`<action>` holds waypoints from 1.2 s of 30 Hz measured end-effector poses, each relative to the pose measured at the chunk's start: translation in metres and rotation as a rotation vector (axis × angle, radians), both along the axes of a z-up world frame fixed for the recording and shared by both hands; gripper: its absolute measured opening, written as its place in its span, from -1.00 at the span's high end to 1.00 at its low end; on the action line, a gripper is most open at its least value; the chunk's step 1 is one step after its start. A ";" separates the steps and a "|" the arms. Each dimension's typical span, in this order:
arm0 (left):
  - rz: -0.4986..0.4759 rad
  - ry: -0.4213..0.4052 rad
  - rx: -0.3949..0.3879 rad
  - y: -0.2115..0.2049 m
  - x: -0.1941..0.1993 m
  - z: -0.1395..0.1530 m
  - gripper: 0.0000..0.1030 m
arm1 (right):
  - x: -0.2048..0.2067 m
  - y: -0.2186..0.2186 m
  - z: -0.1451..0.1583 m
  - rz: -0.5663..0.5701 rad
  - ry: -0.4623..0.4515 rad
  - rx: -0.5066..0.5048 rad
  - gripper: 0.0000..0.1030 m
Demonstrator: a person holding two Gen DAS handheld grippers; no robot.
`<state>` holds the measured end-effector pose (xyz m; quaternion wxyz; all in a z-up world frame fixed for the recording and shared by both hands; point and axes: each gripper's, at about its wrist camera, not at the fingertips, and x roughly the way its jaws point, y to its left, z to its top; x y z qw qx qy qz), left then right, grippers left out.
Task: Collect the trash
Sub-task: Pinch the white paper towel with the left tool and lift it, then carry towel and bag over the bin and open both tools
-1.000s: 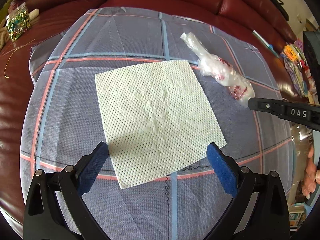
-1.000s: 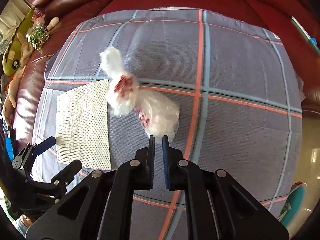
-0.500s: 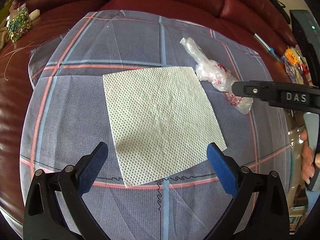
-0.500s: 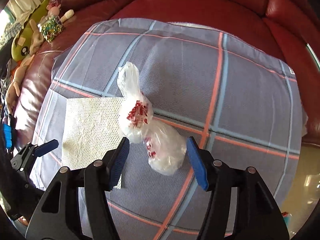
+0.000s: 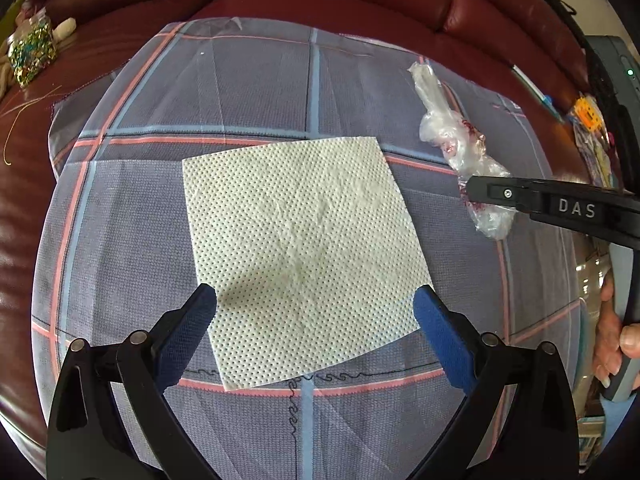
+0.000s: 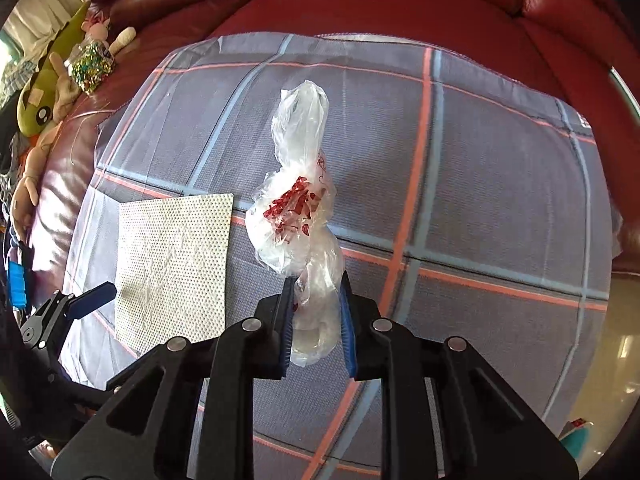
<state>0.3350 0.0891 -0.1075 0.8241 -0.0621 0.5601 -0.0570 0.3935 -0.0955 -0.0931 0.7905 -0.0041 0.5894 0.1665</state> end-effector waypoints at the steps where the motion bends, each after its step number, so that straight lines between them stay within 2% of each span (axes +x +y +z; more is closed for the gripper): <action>1: -0.007 0.005 0.020 -0.007 0.002 -0.002 -0.92 | -0.003 -0.005 0.001 -0.007 0.002 0.011 0.64; 5: -0.021 0.008 0.166 -0.031 0.010 -0.012 -0.94 | -0.014 -0.025 0.005 -0.033 0.005 0.047 0.63; 10: -0.006 -0.053 0.165 -0.032 0.003 -0.013 -0.91 | -0.027 -0.043 0.009 -0.048 -0.006 0.087 0.63; 11: -0.009 -0.061 0.164 -0.032 0.002 -0.012 -0.82 | -0.030 -0.045 0.010 -0.049 -0.007 0.095 0.63; 13: -0.029 -0.076 0.162 -0.036 -0.001 -0.006 -0.49 | -0.034 -0.049 0.011 -0.054 -0.006 0.112 0.63; 15: -0.049 -0.086 0.163 -0.043 -0.004 0.000 0.06 | -0.038 -0.053 0.013 -0.061 -0.007 0.128 0.63; 16: -0.053 -0.088 0.163 -0.046 -0.004 0.003 0.21 | -0.040 -0.055 0.014 -0.065 -0.008 0.135 0.63; 18: -0.046 -0.084 0.154 -0.050 -0.005 0.007 0.86 | -0.045 -0.060 0.016 -0.076 -0.012 0.147 0.63; 19: -0.040 -0.076 0.133 -0.050 -0.005 0.008 0.92 | -0.048 -0.062 0.018 -0.080 -0.012 0.152 0.63; 27: -0.039 -0.116 0.079 -0.069 -0.035 0.038 0.96 | -0.086 -0.096 0.031 -0.131 -0.024 0.183 0.63; 36: -0.160 -0.172 0.015 -0.122 -0.082 0.080 0.96 | -0.151 -0.159 0.048 -0.243 -0.050 0.224 0.63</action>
